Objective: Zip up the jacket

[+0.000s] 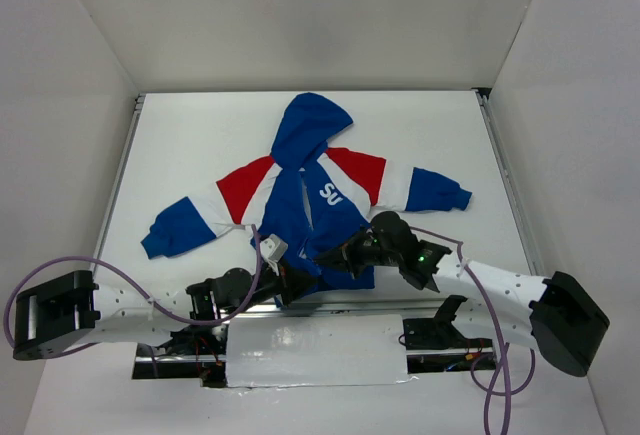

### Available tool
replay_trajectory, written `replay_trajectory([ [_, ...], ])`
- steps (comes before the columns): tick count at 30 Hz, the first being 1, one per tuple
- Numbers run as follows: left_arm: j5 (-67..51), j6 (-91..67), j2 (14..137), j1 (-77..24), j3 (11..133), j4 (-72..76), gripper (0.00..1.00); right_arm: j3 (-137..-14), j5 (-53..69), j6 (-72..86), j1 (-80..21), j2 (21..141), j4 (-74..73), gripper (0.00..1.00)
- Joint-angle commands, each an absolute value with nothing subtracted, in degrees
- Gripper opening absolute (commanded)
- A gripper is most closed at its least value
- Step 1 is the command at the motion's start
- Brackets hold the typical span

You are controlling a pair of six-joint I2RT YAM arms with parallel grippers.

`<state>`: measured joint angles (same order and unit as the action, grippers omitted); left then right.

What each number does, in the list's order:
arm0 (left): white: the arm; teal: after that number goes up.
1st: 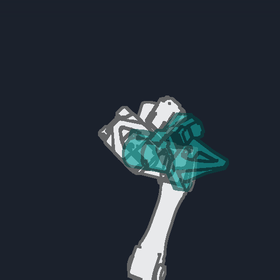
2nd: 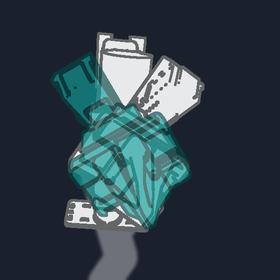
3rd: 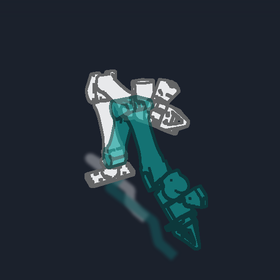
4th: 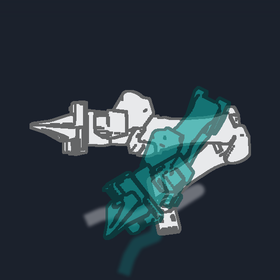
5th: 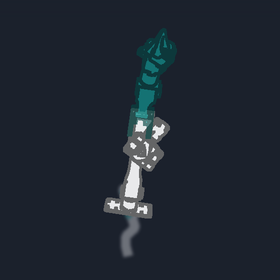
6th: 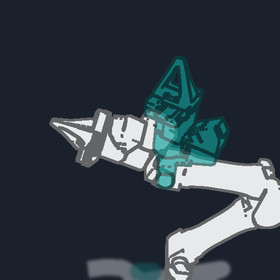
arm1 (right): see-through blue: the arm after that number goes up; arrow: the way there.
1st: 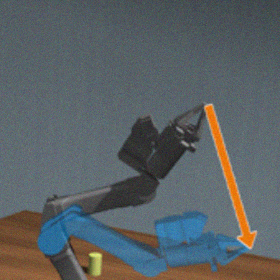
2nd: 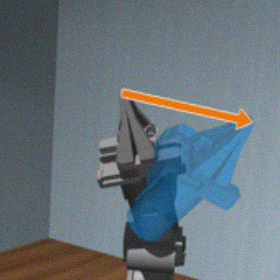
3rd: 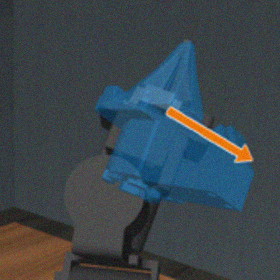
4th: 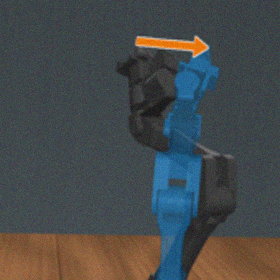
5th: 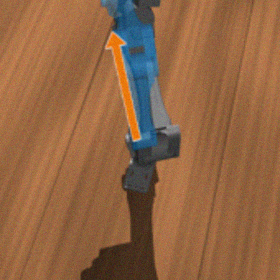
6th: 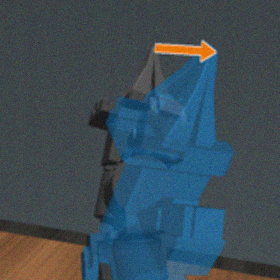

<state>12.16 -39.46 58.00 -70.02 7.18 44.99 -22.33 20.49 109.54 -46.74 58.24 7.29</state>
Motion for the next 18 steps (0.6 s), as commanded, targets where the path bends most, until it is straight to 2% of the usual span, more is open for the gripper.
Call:
replay_trajectory([
  [1, 2.91, -40.78, 60.29, -72.60, 5.97, 36.82, 0.00, -32.50, 6.59, 107.93, -43.60, 61.86, 14.24, 0.00],
  [6, 1.85, -41.13, 62.49, -74.00, 5.54, 39.28, 0.00, -42.43, 7.21, 107.49, -43.50, 70.74, 12.31, 0.00],
  [11, 1.67, -41.22, 63.81, -76.11, 6.33, 39.64, 0.00, -47.10, 3.96, 108.72, -42.80, 76.19, 8.89, 0.00],
  [18, 4.38, -42.71, 61.71, -77.96, 6.15, 37.20, 0.00, -46.85, 0.09, 106.97, -43.24, 74.28, 7.12, 0.00],
])
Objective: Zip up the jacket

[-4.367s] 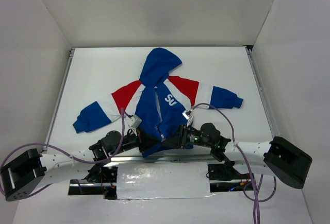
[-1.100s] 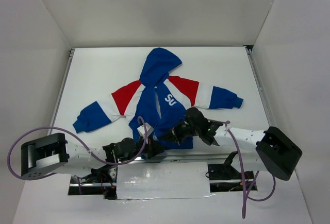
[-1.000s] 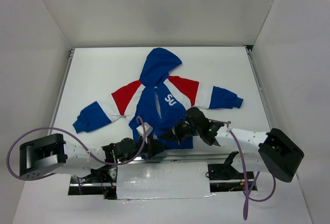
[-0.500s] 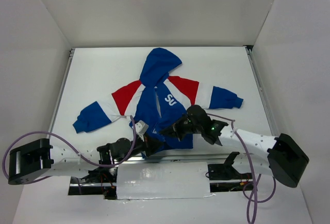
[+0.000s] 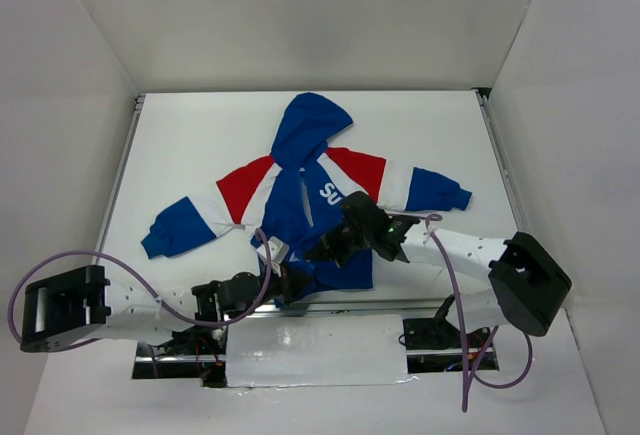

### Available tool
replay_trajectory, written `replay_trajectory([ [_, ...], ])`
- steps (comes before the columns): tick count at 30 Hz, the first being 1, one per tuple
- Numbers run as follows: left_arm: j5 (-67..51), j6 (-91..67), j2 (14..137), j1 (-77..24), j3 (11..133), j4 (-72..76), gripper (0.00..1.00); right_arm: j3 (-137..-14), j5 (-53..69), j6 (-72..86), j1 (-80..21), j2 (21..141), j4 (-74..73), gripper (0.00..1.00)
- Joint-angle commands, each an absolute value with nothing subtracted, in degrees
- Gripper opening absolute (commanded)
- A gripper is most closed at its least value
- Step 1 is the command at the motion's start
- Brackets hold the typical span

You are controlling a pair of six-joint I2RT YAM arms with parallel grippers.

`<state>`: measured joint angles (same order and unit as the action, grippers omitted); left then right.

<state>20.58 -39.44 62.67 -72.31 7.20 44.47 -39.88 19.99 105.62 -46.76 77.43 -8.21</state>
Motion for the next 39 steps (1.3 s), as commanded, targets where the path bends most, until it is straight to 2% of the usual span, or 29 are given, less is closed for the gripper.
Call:
replay_trajectory([
  [1, 5.09, -42.54, 60.66, -78.13, 5.98, 36.57, 0.00, -44.84, -3.04, 106.27, -43.85, 72.96, 6.42, 0.00],
  [5, 7.46, -42.19, 51.96, -78.49, 6.32, 29.05, 0.00, -37.46, -5.81, 105.56, -45.96, 67.33, 7.48, 0.00],
  [10, 18.70, -45.96, 38.62, -78.75, 10.02, 13.20, 0.00, -28.93, -8.70, 105.12, -52.63, 61.80, 8.34, 0.00],
  [17, 24.16, -47.37, 29.97, -78.84, 12.73, 1.51, 0.01, -23.82, -6.33, 107.23, -61.16, 63.02, 14.06, 0.00],
  [18, 24.43, -47.90, 30.14, -78.92, 13.18, 0.19, 0.03, -24.08, -6.85, 107.23, -61.87, 63.10, 14.06, 0.00],
  [22, 23.56, -49.65, 32.25, -78.92, 14.41, -2.63, 0.33, -25.84, -9.58, 106.96, -64.68, 63.63, 13.19, 0.00],
  [25, 22.68, -50.97, 32.17, -78.84, 14.24, -1.85, 0.50, -27.07, -9.93, 107.14, -65.65, 64.51, 13.45, 0.00],
  [27, 23.02, -51.41, 31.03, -78.92, 13.71, -0.71, 0.58, -27.59, -10.37, 107.58, -66.27, 65.30, 12.40, 0.00],
  [28, 23.29, -52.11, 29.55, -78.84, 13.54, -0.44, 0.66, -27.86, -11.07, 107.93, -66.88, 65.48, 12.31, 0.00],
  [32, 24.69, -53.35, 25.58, -78.84, 12.22, 3.06, 0.75, -27.77, -11.16, 108.46, -67.76, 66.18, 13.09, 0.00],
  [39, 28.74, -57.57, 26.44, -78.84, 12.92, 6.85, 0.77, -28.13, -12.13, 108.72, -69.43, 66.09, 13.44, 0.00],
])
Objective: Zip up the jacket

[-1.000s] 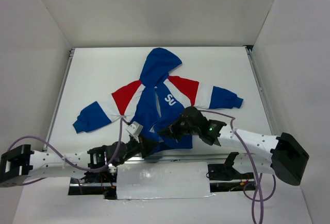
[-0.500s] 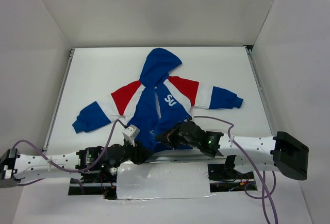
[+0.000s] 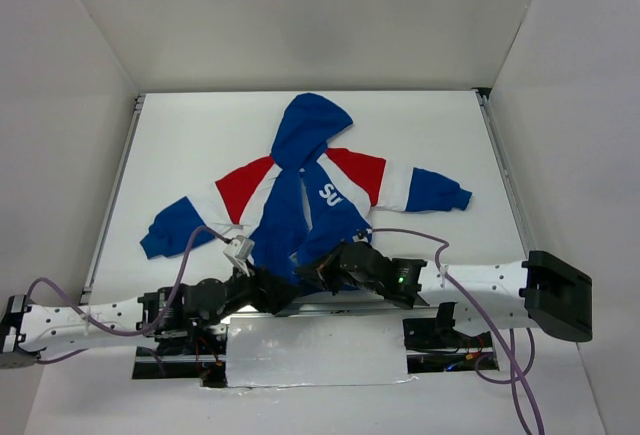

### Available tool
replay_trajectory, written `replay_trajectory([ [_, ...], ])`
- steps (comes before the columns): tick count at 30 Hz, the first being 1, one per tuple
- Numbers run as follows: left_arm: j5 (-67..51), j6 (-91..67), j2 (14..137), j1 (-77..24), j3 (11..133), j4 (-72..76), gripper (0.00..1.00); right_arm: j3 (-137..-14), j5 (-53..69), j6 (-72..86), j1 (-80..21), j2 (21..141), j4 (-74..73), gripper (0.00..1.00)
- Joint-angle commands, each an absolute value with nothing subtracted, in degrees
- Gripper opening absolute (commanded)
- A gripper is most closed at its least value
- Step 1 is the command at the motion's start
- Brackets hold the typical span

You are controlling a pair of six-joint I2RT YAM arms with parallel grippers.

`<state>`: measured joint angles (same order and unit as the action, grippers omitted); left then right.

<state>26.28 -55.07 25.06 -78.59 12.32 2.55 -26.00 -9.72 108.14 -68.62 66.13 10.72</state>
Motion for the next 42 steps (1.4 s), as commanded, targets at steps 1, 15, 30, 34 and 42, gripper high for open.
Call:
replay_trajectory([
  [1, 29.44, -57.83, 27.41, -78.84, 13.70, 6.51, 0.77, -27.60, -11.95, 108.81, -69.43, 65.92, 13.88, 0.00],
  [15, 31.72, -59.41, 25.41, -78.93, 7.48, 10.02, 0.80, -20.82, -11.78, 105.47, -69.52, 60.38, 25.40, 0.00],
  [30, 34.28, -55.64, 24.87, -78.84, 4.04, 19.58, 0.80, -19.95, -7.56, 103.45, -69.61, 62.49, 30.23, 0.00],
  [34, 34.36, -54.41, 27.59, -78.75, 3.52, 23.11, 0.71, -19.25, -7.56, 103.54, -70.14, 61.44, 30.67, 0.00],
  [42, 35.33, -52.65, 30.15, -78.66, 2.37, 27.42, 0.55, -19.42, -6.42, 103.27, -70.49, 61.43, 31.20, 0.00],
])
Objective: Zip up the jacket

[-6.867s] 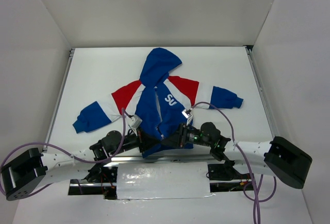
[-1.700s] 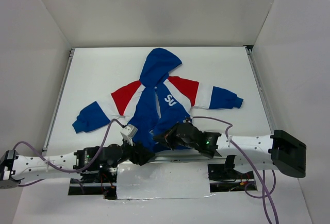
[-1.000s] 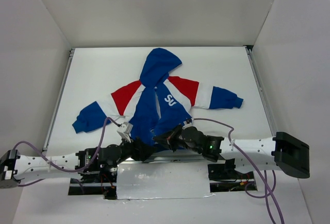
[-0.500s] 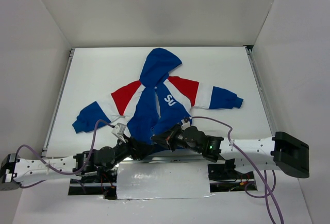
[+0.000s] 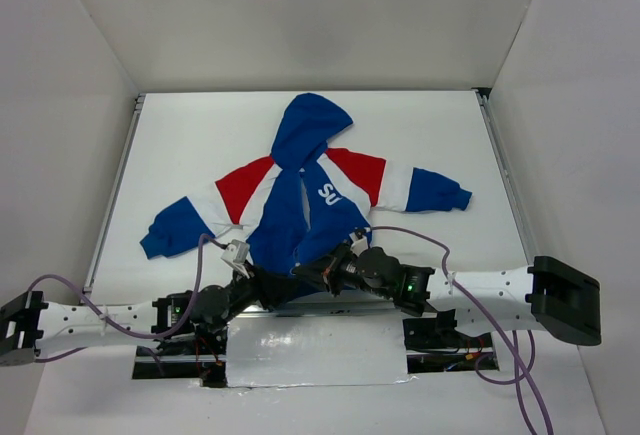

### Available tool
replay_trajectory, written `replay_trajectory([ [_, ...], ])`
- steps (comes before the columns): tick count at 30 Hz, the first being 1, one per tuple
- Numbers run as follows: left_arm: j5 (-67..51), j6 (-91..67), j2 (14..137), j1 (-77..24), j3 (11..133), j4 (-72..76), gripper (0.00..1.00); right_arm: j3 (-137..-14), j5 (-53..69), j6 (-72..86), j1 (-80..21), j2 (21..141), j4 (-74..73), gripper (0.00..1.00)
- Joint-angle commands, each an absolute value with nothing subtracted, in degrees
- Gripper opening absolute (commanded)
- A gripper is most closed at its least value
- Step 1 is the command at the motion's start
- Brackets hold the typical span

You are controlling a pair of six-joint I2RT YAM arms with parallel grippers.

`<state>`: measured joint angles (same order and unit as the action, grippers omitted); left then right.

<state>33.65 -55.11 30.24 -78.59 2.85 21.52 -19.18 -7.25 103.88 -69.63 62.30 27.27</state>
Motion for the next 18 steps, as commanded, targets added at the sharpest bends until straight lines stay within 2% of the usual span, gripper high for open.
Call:
replay_trajectory([
  [1, 35.85, -52.04, 29.97, -78.75, 2.46, 27.60, 0.46, -19.42, -6.16, 103.27, -70.49, 61.70, 31.64, 0.00],
  [3, 36.21, -51.16, 30.06, -78.66, 2.55, 27.60, 0.41, -19.42, -5.45, 103.53, -70.58, 62.31, 32.17, 0.00],
  [4, 36.38, -50.98, 30.06, -78.66, 2.55, 27.77, 0.30, -19.34, -5.19, 103.54, -70.49, 62.49, 32.60, 0.00],
  [5, 36.82, -50.89, 30.15, -78.75, 2.55, 27.86, 0.27, -19.34, -5.01, 103.54, -70.75, 62.66, 32.87, 0.00],
  [6, 36.91, -50.54, 30.41, -78.66, 2.46, 28.04, 0.19, -19.34, -4.75, 103.71, -70.75, 62.84, 33.13, 0.00],
  [10, 36.83, -49.92, 31.90, -78.75, 2.90, 27.86, 0.02, -18.90, -4.48, 104.06, -70.66, 62.67, 33.75, 0.00],
  [18, 30.59, -52.82, 32.44, -78.84, 0.53, 24.00, 0.00, -16.79, -6.68, 105.12, -68.12, 58.01, 34.02, 0.00],
])
